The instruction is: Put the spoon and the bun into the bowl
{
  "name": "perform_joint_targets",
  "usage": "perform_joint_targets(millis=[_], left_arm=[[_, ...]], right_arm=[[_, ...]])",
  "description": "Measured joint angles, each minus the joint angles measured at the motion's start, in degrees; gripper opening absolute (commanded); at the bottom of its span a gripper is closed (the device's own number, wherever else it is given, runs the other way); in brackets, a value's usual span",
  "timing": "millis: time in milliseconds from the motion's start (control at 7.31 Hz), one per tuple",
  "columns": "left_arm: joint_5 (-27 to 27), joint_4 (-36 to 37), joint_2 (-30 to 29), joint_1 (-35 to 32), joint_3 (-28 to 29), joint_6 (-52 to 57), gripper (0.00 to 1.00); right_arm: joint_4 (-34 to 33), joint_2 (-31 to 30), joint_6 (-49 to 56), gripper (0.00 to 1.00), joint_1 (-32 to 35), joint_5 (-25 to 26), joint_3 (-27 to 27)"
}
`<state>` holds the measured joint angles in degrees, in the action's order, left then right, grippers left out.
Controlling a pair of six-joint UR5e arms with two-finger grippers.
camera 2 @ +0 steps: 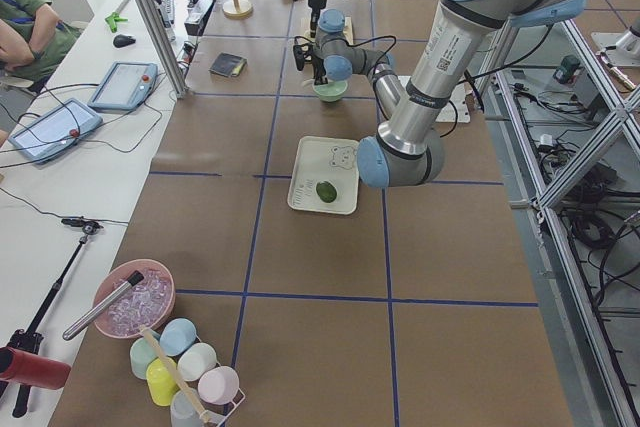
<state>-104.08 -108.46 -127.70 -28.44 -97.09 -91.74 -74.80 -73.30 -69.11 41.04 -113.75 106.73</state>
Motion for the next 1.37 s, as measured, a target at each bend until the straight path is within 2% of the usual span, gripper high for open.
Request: perform_joint_targets(millis=[137, 274, 410, 547, 1094, 1368], left_arm=[[0.59, -0.05, -0.36, 1.09, 0.32, -0.22, 0.0], [0.99, -0.12, -0.51, 1.75, 0.59, -0.29, 0.17], [1.35, -0.36, -0.85, 2.02, 1.05, -0.31, 0.71], [1.53, -0.73, -1.33, 2.11, 1.55, -0.3, 1.0], [1.39, -2.58, -1.5, -0.36, 1.83, 0.59, 1.0], [1.13, 0.01, 0.22, -3.35, -0.37, 4.49, 1.0]], right_arm=[[-0.03, 0.49, -0.09, 0.09, 0.23, -0.17, 0.06], [-0.02, 0.84, -0.27, 0.09, 0.31, -0.22, 0.11], [-0.01, 1.1, -0.41, 0.09, 0.31, -0.24, 0.13], [0.0, 1.24, -0.49, 0.09, 0.3, -0.24, 0.14], [0.11, 2.35, -0.77, 0.1, 0.12, -1.27, 0.56], [0.44, 4.41, -3.14, 0.12, -1.19, -1.23, 0.64]])
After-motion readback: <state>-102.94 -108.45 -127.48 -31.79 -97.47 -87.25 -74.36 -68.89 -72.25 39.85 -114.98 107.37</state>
